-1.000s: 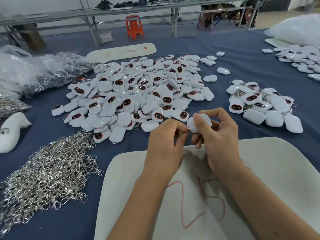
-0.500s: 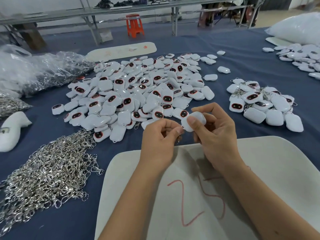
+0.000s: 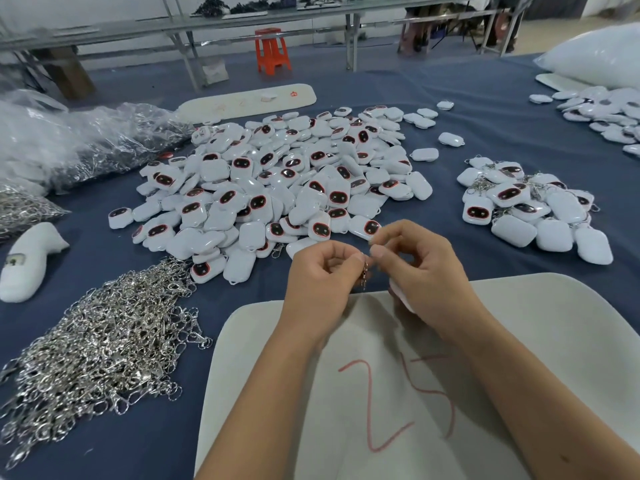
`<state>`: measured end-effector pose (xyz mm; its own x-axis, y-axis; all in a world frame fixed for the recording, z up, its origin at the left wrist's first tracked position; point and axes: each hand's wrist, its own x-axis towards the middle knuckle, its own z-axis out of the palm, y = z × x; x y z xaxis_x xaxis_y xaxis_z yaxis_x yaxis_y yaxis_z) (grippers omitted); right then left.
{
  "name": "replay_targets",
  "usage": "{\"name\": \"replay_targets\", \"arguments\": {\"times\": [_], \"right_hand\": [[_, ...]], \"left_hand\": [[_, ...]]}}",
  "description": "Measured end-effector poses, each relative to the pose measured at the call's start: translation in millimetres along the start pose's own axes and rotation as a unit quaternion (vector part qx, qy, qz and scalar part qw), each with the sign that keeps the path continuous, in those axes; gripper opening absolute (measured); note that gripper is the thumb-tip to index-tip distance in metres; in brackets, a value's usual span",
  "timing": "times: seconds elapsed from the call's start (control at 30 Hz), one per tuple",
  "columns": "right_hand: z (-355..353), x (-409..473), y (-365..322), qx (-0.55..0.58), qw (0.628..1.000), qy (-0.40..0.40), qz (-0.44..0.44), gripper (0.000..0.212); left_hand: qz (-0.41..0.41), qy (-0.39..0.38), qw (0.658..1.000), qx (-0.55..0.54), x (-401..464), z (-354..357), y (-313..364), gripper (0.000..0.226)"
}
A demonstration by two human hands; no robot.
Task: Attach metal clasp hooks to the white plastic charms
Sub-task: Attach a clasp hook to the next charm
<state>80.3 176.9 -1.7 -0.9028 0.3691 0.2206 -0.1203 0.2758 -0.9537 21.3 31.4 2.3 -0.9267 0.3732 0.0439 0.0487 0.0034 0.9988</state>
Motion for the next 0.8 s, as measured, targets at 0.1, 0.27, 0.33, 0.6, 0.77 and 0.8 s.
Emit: {"name": "replay_targets", "arguments": {"times": [0.1,0.27,0.33,0.6,0.77,0.8], "right_hand": [[1.4,-0.6,-1.2,-0.001,0.998,-0.045,-0.034,0.026],[-1.3,0.8,-1.3,-0.001,0.999,-0.047,-0.026,0.02],[-2.9,0.4,-3.1,0.016,0.998,-0.062,-0.016,0.018],[-7.3,0.1,-6.2,0.091,0.994,-0.065,0.02,0.012],[-7.6,-0.8,-2.8,0.118,0.99,-0.079,0.008,0.012],[-7.7,-1.0,-2.9,0.116,0.99,-0.081,0.006,0.012]], "left_hand": [[0.04,0.009,0.999,0.027,-0.5,-0.3,0.5,0.008],[0.033,0.005,0.999,0.009,0.9,-1.8,2.4,0.015],[0.025,-0.009,0.999,-0.033,0.8,-1.7,3.4,0.02],[0.034,-0.06,0.996,-0.051,-1.0,1.2,5.2,0.013],[0.029,-0.068,0.995,-0.065,-0.5,-0.9,4.2,0.011],[0.034,-0.075,0.995,-0.059,-0.8,-1.4,4.7,0.012]]}}
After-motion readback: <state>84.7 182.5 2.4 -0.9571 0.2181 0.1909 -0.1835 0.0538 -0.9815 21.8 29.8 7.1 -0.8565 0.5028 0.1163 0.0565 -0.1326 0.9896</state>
